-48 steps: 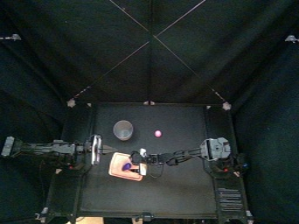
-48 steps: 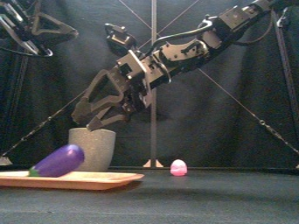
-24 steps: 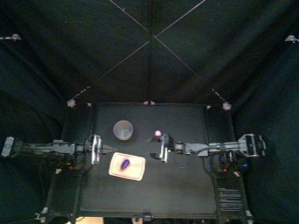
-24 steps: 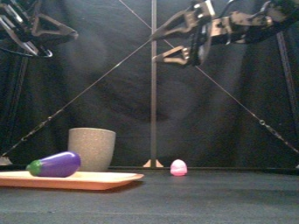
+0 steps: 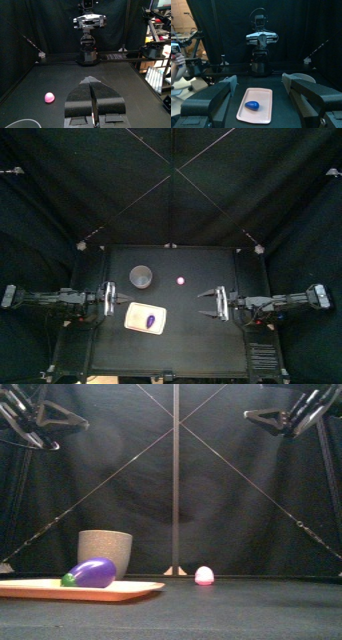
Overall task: Pick the eggplant then place it on the pink plate
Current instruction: Drop eggplant on the pink plate and return to neutral
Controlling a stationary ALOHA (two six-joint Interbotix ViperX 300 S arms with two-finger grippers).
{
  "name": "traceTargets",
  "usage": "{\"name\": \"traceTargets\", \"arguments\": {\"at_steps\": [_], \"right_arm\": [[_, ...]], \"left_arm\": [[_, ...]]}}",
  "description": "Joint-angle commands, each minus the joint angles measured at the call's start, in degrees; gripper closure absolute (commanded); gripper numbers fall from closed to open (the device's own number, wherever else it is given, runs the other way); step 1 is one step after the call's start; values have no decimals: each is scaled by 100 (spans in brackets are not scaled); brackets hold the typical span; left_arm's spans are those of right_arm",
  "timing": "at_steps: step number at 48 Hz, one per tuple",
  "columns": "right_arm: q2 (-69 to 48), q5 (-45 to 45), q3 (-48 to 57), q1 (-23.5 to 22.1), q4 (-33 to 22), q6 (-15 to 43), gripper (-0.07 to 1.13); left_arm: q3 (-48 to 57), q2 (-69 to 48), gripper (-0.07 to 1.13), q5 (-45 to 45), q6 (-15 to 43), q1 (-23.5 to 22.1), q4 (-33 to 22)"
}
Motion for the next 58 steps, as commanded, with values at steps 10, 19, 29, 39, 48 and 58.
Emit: {"name": "traceTargets", "arguments": {"at_steps": [10, 19, 29, 39, 48, 58], "right_arm": [[-738, 738, 211, 70, -70, 44, 1], [-1046, 1204, 176, 35, -70, 26, 1], [-1072, 1230, 229, 18, -70, 9, 1], [-1072, 1230, 220, -18, -70, -9, 1], [-1072, 1230, 237, -26, -79, -18, 1], [-1072, 1230, 255, -18, -79, -9, 1]], "left_arm": [[-70, 18, 108, -18, 9, 9, 18], [-70, 18, 108, -18, 9, 18, 44], [-53, 18, 108, -18, 9, 35, 44], [-44, 26, 108, -18, 9, 79, 44], [-35, 18, 108, -18, 9, 79, 44], [-44, 18, 108, -18, 9, 70, 44]]}}
